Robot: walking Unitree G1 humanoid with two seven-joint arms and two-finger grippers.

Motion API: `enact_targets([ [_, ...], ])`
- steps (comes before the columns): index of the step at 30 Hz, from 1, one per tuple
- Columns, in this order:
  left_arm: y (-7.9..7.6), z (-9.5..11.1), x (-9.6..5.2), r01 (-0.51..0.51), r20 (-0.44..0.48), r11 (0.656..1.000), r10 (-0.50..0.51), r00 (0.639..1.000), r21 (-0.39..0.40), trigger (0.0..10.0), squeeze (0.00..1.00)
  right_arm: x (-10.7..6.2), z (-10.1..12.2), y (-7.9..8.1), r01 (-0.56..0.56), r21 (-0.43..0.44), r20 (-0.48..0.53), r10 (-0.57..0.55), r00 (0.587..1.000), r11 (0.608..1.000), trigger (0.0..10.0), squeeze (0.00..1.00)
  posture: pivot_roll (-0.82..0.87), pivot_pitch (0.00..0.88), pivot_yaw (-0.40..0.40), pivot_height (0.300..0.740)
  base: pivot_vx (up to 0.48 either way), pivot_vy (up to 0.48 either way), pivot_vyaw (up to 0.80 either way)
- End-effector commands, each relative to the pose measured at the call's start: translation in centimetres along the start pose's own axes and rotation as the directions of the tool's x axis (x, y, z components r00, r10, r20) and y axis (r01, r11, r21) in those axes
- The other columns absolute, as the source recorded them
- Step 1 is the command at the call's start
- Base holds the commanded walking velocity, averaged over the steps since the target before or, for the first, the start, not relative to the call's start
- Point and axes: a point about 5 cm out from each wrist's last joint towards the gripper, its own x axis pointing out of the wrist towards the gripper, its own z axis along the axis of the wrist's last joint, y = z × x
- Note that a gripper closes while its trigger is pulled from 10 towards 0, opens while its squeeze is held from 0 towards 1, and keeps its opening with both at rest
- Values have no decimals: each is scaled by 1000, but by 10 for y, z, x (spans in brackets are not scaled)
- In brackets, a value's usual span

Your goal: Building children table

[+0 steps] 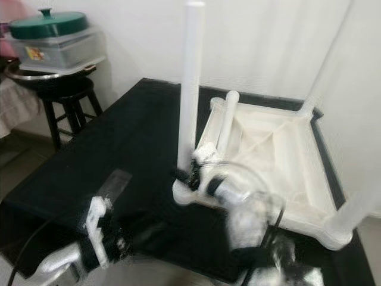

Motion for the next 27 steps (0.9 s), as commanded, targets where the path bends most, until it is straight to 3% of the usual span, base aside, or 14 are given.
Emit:
enact_targets([
  [1,5,1,-3,-10,-2,1000,10,1000,10,10000,0,-3,-19,12,-17,-75,-123,8,992,997,0,0,-41,0,34,740,0,0,0],
  [6,3,2,-2,12,-10,1000,-12,1000,14,10000,0,-1,-26,6,-15,-6,-163,13,987,1000,0,0,-19,11,22,740,0,0,0],
  [7,1,4,-3,7,-1,1000,-7,1000,12,10000,0,-2,-23,5,-2,6,-148,3,989,1000,10000,0,-14,34,26,740,0,0,0],
  [12,0,7,-4,0,12,1000,0,1000,8,10000,0,-2,-19,6,-46,20,-129,48,991,999,10000,0,-11,50,32,740,0,0,0],
  [13,0,9,-4,3,16,1000,-4,1000,5,10000,0,1,-14,6,-121,13,-110,122,986,993,10000,1000,-11,59,37,740,0,0,0],
  [15,-1,12,-2,17,18,1000,-17,1000,3,10000,0,7,11,5,-272,-15,-29,271,962,962,10000,1000,-8,82,37,740,0,0,0],
  [16,-1,12,-2,17,18,1000,-17,1000,3,10000,0,7,11,5,-272,-15,-29,271,962,962,10000,1000,-8,82,37,740,0,0,0],
  [17,-1,13,-1,20,20,1000,-20,1000,2,10000,0,8,21,3,-347,-50,-5,347,938,936,10000,1000,-8,82,37,740,0,0,0],
  [18,-1,14,-1,23,21,1000,-23,1000,3,10000,0,8,29,1,-430,-95,3,432,902,898,10000,251,-5,89,45,740,0,0,0],
  [19,-1,15,0,24,22,1000,-24,999,4,10000,0,6,37,-2,-529,-144,-5,534,846,836,10000,0,1,96,41,740,0,0,0],
  [20,-1,15,0,24,22,1000,-24,999,4,10000,0,6,37,-2,-529,-144,-5,534,846,836,10000,0,1,96,41,740,0,0,0],
  [23,-1,17,1,25,25,1000,-25,999,7,10000,0,4,48,-11,-688,-190,-49,693,719,700,10000,0,9,102,36,740,0,0,0],
  [26,-1,18,1,24,26,1000,-24,999,7,10000,0,4,50,-13,-708,-196,-59,713,699,678,10000,0,9,102,36,740,0,0,0],
  [27,-2,18,1,24,26,1000,-24,999,8,10000,0,8,54,-17,-733,-198,-73,735,674,651,10000,0,22,111,30,740,0,0,0],
])
